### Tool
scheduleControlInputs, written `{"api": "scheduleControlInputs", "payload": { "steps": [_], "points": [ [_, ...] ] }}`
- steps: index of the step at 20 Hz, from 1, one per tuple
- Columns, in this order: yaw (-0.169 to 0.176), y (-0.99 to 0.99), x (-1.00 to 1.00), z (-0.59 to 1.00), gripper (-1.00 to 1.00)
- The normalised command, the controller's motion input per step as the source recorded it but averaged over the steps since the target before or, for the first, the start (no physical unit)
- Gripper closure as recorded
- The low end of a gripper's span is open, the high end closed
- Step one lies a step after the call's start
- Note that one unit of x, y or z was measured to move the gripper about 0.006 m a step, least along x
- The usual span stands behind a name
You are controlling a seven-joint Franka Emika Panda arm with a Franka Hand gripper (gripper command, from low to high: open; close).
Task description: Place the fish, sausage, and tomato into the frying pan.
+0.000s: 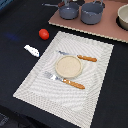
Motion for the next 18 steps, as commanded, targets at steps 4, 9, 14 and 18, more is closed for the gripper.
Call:
{"api": "scheduleControlInputs", "payload": {
  "steps": [4, 9, 14, 18],
  "points": [
    [-0.008, 0.01, -0.04, 0.77, -1.00],
    [-0.024, -0.24, -0.14, 0.91, -1.00],
    [-0.021, -0.58, -0.10, 0.64, -1.00],
    [-0.001, -0.89, -0.02, 0.10, -1.00]
  ]
}}
